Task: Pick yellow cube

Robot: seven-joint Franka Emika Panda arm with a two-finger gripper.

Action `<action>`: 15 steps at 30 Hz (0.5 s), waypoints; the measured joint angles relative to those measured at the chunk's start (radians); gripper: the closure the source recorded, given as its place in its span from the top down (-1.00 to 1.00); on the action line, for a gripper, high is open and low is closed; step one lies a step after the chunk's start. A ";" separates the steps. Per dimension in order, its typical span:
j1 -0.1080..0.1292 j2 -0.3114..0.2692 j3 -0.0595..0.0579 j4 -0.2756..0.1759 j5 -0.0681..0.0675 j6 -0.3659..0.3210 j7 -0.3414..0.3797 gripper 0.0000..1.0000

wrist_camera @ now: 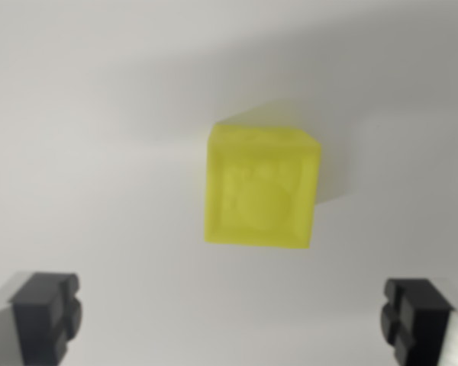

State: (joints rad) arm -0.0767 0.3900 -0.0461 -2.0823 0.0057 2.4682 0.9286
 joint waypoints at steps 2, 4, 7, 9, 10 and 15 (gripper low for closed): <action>-0.002 0.010 0.000 -0.001 0.002 0.010 0.003 1.00; -0.003 0.020 0.000 -0.001 0.004 0.021 0.006 1.00; -0.005 0.035 0.000 -0.002 0.007 0.036 0.010 1.00; -0.006 0.045 0.000 -0.002 0.010 0.046 0.012 1.00; -0.007 0.050 0.000 -0.001 0.011 0.051 0.013 1.00; -0.011 0.075 0.000 0.000 0.017 0.076 0.020 1.00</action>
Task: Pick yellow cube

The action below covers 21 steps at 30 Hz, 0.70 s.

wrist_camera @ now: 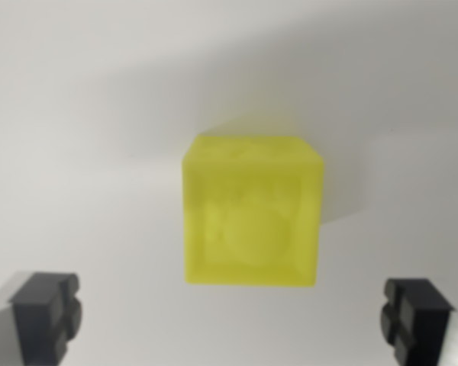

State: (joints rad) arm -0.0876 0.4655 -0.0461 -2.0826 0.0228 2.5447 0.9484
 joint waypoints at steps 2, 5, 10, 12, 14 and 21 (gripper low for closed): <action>-0.001 0.011 0.000 0.001 0.003 0.010 0.002 1.00; -0.004 0.027 0.000 0.002 0.006 0.024 0.006 1.00; -0.007 0.054 0.000 0.006 0.014 0.048 0.011 1.00; -0.008 0.065 0.000 0.008 0.017 0.057 0.013 1.00; -0.009 0.074 0.000 0.010 0.018 0.065 0.015 1.00; -0.010 0.112 0.000 0.018 0.024 0.094 0.014 1.00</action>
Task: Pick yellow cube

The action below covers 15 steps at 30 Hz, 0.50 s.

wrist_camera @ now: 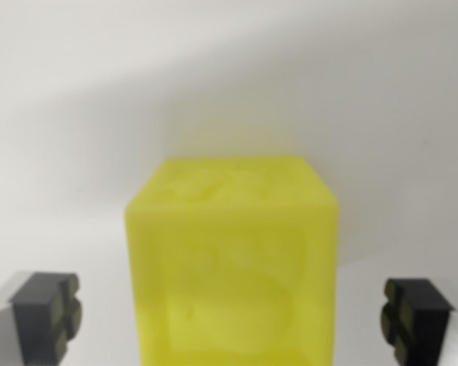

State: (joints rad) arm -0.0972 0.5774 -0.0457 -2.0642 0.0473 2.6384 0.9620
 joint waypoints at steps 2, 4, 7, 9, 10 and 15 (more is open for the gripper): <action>0.000 0.012 0.000 0.003 0.002 0.009 -0.001 1.00; 0.000 0.023 0.000 0.007 0.004 0.017 -0.002 1.00; 0.000 0.041 0.000 0.012 0.007 0.030 -0.003 1.00; 0.000 0.053 0.000 0.015 0.009 0.038 -0.004 1.00; 0.000 0.059 0.000 0.017 0.011 0.042 -0.005 1.00; 0.000 0.081 0.000 0.025 0.015 0.056 -0.007 1.00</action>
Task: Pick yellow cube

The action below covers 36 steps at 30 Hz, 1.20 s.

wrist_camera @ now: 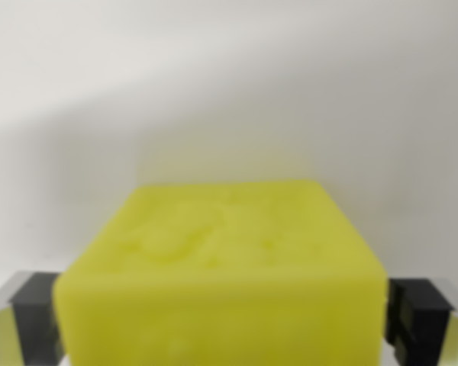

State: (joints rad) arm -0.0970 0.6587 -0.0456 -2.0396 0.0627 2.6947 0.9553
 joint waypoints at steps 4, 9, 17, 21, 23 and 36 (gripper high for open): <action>0.000 0.002 0.000 0.001 0.002 0.002 0.000 1.00; 0.000 0.002 0.000 0.001 0.002 0.002 0.000 -1.00; 0.000 -0.025 -0.001 -0.008 0.000 -0.016 0.002 -1.00; 0.000 -0.049 -0.001 -0.016 -0.004 -0.032 0.004 -1.00; -0.001 -0.061 -0.001 -0.019 -0.006 -0.040 0.006 -1.00; -0.002 -0.136 -0.001 -0.037 -0.017 -0.097 0.013 -1.00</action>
State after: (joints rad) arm -0.0992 0.5230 -0.0464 -2.0762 0.0458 2.5975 0.9686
